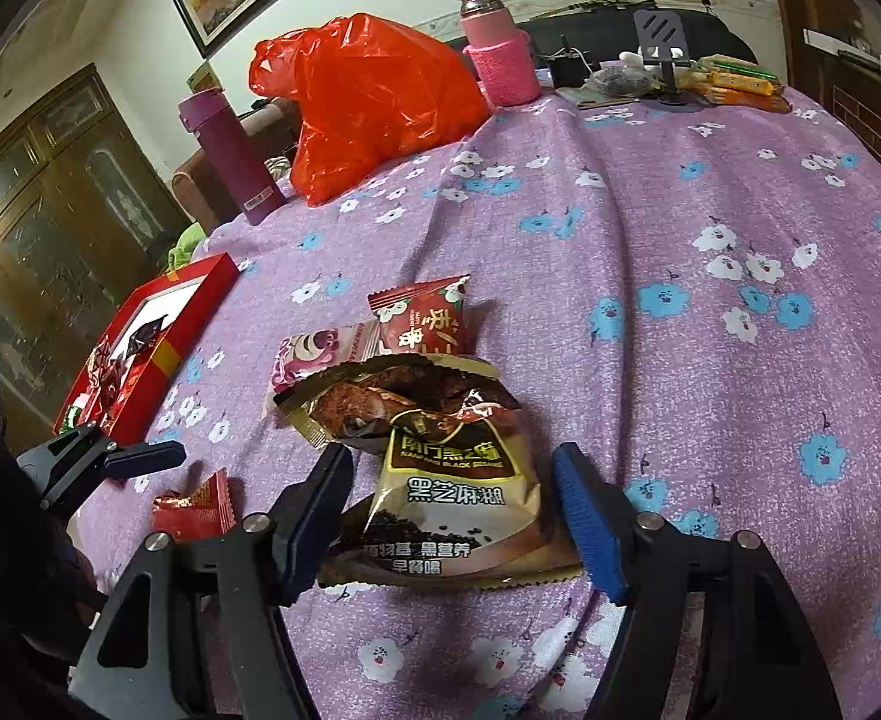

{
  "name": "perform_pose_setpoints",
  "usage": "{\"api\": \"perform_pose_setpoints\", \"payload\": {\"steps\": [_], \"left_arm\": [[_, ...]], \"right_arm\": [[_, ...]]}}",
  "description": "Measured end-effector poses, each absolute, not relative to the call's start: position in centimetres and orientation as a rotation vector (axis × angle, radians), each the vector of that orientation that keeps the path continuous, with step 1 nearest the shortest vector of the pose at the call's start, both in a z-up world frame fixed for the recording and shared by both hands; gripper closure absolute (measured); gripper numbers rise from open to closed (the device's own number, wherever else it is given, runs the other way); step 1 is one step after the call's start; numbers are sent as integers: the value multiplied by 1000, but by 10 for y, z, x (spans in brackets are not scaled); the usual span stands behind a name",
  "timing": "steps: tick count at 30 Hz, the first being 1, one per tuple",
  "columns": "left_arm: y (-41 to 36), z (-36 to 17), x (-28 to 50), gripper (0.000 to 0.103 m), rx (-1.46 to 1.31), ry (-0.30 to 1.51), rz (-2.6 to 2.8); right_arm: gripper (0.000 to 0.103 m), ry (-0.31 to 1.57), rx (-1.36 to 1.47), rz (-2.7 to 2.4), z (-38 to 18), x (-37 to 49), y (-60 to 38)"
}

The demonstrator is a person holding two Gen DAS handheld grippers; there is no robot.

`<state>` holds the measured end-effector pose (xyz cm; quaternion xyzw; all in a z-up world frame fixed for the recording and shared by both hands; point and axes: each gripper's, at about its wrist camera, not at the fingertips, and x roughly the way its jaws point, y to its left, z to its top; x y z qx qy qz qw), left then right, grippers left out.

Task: Organize snacks
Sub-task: 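Grasp the brown black-sesame packet with the right tool while the left tool grasps a red packet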

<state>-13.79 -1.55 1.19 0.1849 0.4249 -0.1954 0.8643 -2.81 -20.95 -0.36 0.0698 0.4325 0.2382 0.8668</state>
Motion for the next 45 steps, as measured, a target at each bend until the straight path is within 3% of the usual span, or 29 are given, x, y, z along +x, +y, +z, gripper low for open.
{"api": "perform_pose_setpoints", "payload": {"steps": [25, 45], "left_arm": [[-9, 9, -134, 15, 307, 913, -344], [-11, 10, -137, 18, 315, 899, -331]], "right_arm": [[29, 907, 192, 517, -5, -25, -214], [30, 897, 230, 531, -5, -26, -217]]}}
